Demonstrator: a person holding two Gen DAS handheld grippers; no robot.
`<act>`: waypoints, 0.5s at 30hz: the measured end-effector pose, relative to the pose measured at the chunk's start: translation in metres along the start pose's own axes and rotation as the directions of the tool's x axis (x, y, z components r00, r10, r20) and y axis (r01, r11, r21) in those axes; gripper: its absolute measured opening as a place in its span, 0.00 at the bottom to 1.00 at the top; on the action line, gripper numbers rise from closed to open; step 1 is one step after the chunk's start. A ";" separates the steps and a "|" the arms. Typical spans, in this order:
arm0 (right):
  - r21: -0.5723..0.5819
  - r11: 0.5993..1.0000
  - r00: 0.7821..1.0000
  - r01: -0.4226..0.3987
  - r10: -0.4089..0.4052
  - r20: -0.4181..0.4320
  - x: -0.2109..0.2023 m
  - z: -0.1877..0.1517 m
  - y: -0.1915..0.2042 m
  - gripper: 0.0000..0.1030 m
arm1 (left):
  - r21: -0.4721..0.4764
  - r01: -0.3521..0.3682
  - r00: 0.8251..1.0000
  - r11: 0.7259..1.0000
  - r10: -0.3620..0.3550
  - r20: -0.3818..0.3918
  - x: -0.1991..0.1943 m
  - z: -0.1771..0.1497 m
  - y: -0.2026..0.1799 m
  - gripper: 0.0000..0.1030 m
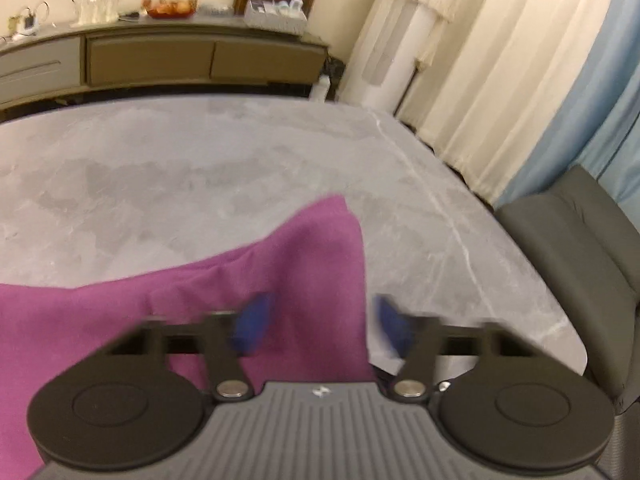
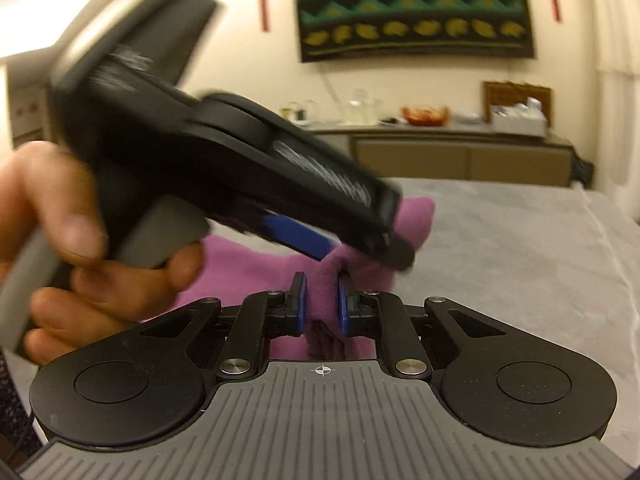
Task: Fold clothes
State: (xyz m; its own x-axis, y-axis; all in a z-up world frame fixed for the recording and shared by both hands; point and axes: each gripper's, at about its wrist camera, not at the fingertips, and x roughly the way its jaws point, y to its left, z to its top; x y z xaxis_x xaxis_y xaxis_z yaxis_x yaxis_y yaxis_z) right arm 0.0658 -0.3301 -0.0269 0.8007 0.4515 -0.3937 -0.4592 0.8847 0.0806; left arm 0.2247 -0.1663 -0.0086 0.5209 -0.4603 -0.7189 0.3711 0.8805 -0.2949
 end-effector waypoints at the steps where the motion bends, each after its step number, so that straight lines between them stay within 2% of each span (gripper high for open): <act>1: -0.015 1.000 1.000 -0.013 0.013 0.001 0.002 0.001 0.005 0.14 | -0.012 0.000 1.000 1.000 0.000 0.002 -0.003 0.000 0.007 0.12; 3: -0.039 0.999 1.000 -0.030 0.030 0.002 0.005 0.002 0.015 0.14 | -0.039 0.008 1.000 0.999 -0.007 0.026 -0.017 -0.004 0.022 0.10; 5: -0.047 0.997 0.998 -0.062 0.063 0.020 0.005 0.005 0.023 0.20 | -0.074 0.017 0.998 0.997 -0.013 0.062 -0.038 -0.008 0.041 0.10; 7: -0.035 0.993 0.992 -0.110 0.112 0.053 0.000 0.009 0.030 0.61 | -0.124 0.018 0.994 0.992 -0.005 0.107 -0.069 -0.014 0.070 0.10; 9: -0.031 0.987 0.985 -0.156 0.158 0.066 -0.002 0.012 0.038 0.74 | -0.184 -0.024 0.992 0.983 0.046 0.114 -0.091 -0.024 0.109 0.10; 11: -0.034 0.979 0.978 -0.201 0.202 0.054 0.000 0.012 0.045 0.74 | -0.247 -0.081 0.991 0.966 0.104 0.082 -0.098 -0.038 0.148 0.10; 15: -0.040 0.982 0.979 -0.182 0.178 -0.095 0.040 0.001 0.063 0.62 | -0.326 -0.131 0.989 0.936 0.147 0.026 -0.094 -0.067 0.195 0.12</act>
State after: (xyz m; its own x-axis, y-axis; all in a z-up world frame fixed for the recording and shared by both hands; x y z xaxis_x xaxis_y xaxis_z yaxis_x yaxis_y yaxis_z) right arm 0.0693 -0.2567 -0.0362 0.6661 0.5885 -0.4582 -0.6123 0.7823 0.1146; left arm 0.1963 0.0561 -0.0405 0.5897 -0.3282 -0.7379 0.0283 0.9215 -0.3873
